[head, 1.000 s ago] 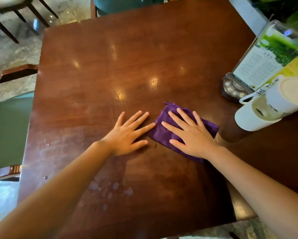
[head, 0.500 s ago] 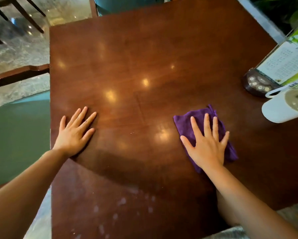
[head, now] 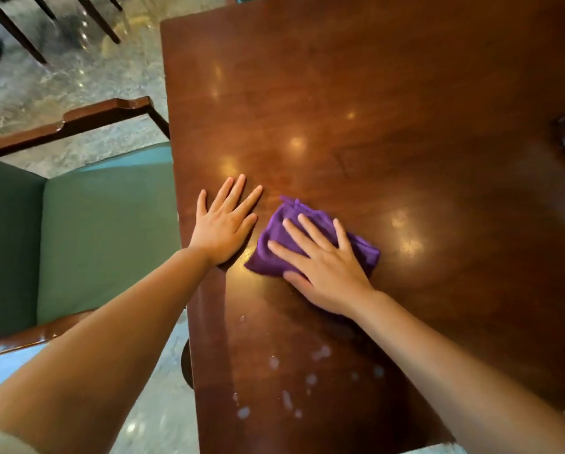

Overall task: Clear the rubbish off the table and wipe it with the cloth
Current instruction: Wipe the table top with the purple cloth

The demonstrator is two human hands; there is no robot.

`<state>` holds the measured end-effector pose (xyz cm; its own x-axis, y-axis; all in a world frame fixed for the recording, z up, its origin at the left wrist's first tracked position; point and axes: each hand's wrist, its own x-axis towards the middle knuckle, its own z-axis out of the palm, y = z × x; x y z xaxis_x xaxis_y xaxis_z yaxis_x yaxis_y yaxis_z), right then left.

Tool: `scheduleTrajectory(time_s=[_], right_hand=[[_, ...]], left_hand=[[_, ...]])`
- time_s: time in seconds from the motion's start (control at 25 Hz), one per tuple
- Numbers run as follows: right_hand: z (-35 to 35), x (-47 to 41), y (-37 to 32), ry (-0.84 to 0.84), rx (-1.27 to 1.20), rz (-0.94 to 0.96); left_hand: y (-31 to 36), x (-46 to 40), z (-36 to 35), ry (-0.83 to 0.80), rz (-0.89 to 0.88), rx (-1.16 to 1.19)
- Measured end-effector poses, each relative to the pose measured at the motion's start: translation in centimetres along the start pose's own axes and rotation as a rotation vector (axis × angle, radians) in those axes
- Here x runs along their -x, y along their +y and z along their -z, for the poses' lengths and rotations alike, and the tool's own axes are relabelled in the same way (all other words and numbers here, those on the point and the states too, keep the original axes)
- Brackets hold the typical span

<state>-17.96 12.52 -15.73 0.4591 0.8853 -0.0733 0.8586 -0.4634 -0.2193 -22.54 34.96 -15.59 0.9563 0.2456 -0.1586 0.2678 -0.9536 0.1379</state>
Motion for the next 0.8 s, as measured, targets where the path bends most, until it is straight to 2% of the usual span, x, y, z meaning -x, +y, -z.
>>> scheduleTrajectory(time_s=[0.08, 0.12, 0.16, 0.28, 0.4, 0.48, 0.56, 0.8], right_hand=[[0.4, 1.2, 1.6, -0.049, -0.024, 0.171], [0.6, 1.2, 2.6, -0.045, -0.023, 0.166], [0.9, 0.6, 3.8, -0.025, -0.016, 0.092], [1.7, -3.3, 6.3, 0.095, 0.003, -0.308], [1.5, -7.9, 6.1, 0.115, -0.003, -0.505], [1.2, -10.0, 4.7, 0.109, 0.014, -0.462], [0.7, -10.7, 2.4, 0.087, 0.039, -0.325], [-0.7, -7.1, -4.6, 0.058, 0.066, -0.061]], left_hand=[[0.0, -0.2, 0.0, -0.008, -0.014, 0.017], [-0.3, -0.4, 0.1, -0.023, -0.032, 0.040], [-0.9, -0.5, 0.4, -0.037, -0.059, 0.063], [-3.5, -0.2, 0.8, 0.005, -0.125, 0.008], [-5.0, 0.4, 0.2, 0.070, 0.051, -0.021], [-4.8, 0.3, -0.1, 0.084, 0.071, 0.008], [-4.6, 0.3, 0.1, 0.097, 0.058, 0.034], [-4.6, 0.4, 0.5, 0.079, 0.047, 0.079]])
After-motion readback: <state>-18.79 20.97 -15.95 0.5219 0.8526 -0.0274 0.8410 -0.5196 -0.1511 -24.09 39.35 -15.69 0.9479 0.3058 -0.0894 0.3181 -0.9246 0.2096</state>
